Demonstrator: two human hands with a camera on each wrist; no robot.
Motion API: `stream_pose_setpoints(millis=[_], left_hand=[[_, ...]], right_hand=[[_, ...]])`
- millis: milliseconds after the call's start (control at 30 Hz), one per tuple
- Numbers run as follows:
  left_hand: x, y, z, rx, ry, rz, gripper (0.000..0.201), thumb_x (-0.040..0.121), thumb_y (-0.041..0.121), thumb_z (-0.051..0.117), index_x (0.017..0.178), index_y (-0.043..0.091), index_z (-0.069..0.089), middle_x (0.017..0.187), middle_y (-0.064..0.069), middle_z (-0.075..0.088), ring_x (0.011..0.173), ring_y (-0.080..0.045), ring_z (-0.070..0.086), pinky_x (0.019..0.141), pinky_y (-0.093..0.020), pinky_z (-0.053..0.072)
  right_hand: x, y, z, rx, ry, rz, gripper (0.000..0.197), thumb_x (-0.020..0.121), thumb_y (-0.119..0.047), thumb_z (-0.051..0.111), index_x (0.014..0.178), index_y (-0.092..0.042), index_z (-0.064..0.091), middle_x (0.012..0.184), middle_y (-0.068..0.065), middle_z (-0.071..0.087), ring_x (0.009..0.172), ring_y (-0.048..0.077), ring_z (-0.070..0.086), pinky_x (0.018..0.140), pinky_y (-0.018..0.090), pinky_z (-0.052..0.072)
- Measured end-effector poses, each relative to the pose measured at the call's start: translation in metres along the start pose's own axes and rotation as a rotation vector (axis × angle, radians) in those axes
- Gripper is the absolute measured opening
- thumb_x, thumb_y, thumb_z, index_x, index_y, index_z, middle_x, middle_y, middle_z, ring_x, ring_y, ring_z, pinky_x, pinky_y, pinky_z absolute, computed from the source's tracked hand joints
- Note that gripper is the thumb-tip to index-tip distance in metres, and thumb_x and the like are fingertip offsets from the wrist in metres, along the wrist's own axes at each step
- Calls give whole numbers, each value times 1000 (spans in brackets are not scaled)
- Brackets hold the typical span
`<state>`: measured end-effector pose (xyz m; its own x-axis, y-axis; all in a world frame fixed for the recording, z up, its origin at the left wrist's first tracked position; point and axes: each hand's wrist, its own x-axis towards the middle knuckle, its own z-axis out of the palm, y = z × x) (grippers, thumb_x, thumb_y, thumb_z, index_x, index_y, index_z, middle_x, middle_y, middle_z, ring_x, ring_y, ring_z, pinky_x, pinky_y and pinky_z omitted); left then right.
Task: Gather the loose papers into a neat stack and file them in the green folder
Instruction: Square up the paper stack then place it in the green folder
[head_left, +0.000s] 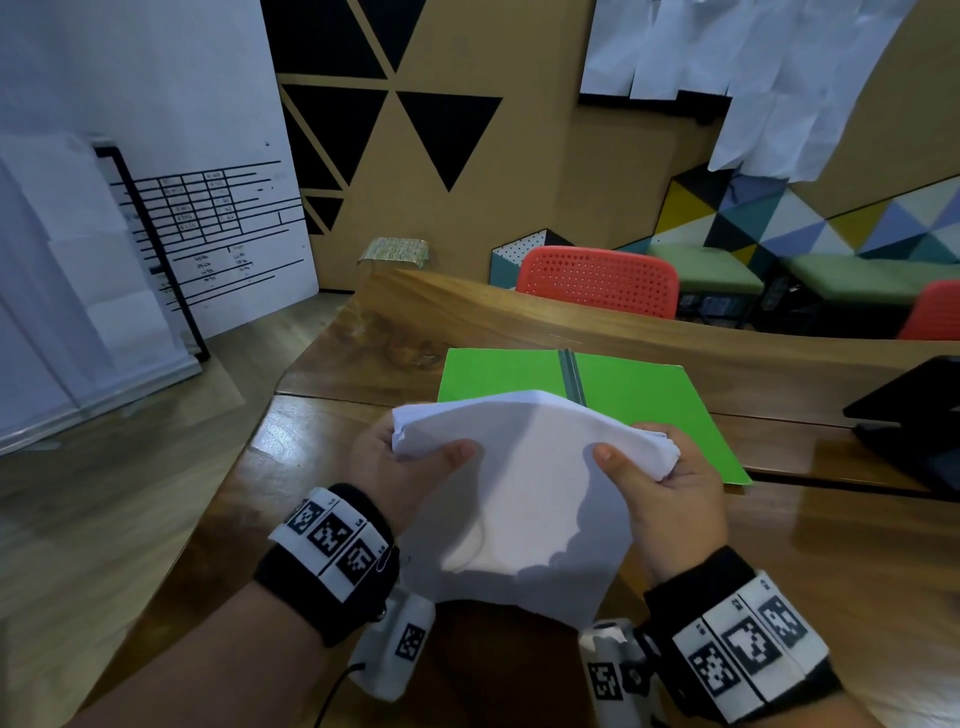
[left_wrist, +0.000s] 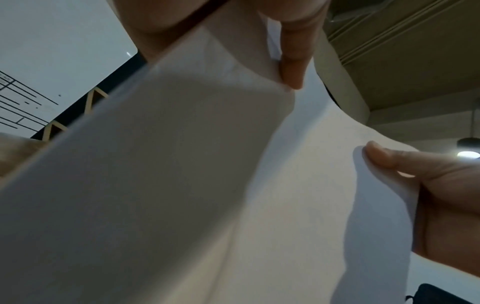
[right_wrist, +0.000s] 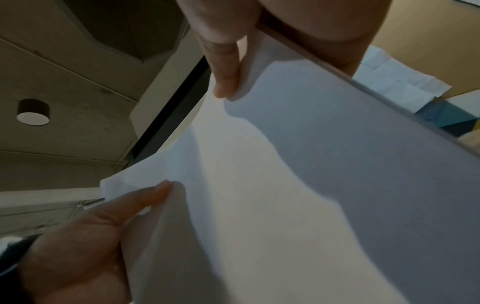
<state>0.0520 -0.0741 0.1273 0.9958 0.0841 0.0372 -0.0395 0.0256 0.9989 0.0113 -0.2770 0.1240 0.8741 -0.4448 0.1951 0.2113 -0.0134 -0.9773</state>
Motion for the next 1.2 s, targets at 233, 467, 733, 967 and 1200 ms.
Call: stream_pose_setpoints(millis=[233,467,733,967,1200], left_hand=[[-5,6,0,-83,-47,-42,20,65,-6,75,69,10,65,46,10,68,42,-1,60,44,-14,51],[-6,0,3,-100,-22,-108,21,66,-4,76,62,14,66,43,10,66,41,-3,61,41,-14,50],[-3,-12,2,-43,-53,-107,18,68,1,76,66,16,67,49,11,69,46,-1,63,48,-15,53],[1,-16,-1,-41,-51,-135,18,65,1,79,57,14,70,49,7,70,46,-5,64,50,-20,54],[2,-27,-8,-106,-183,-109,25,37,19,90,59,19,76,60,5,74,55,-6,67,52,-19,55]], right_hand=[[0,-1,-2,33,-16,-15,25,79,-2,66,72,-22,55,68,3,57,59,14,53,55,24,44],[-1,6,-4,1,-69,-10,20,83,-1,61,79,-20,55,73,5,59,69,19,55,64,29,45],[-2,13,-7,50,-107,-10,18,82,0,61,84,-18,60,78,6,68,76,23,62,71,34,50],[10,21,-17,181,-290,158,75,27,-39,92,94,-12,69,89,4,77,81,19,72,65,28,58],[11,23,-25,204,-373,216,54,43,-17,86,93,-8,68,87,5,77,79,22,71,63,27,56]])
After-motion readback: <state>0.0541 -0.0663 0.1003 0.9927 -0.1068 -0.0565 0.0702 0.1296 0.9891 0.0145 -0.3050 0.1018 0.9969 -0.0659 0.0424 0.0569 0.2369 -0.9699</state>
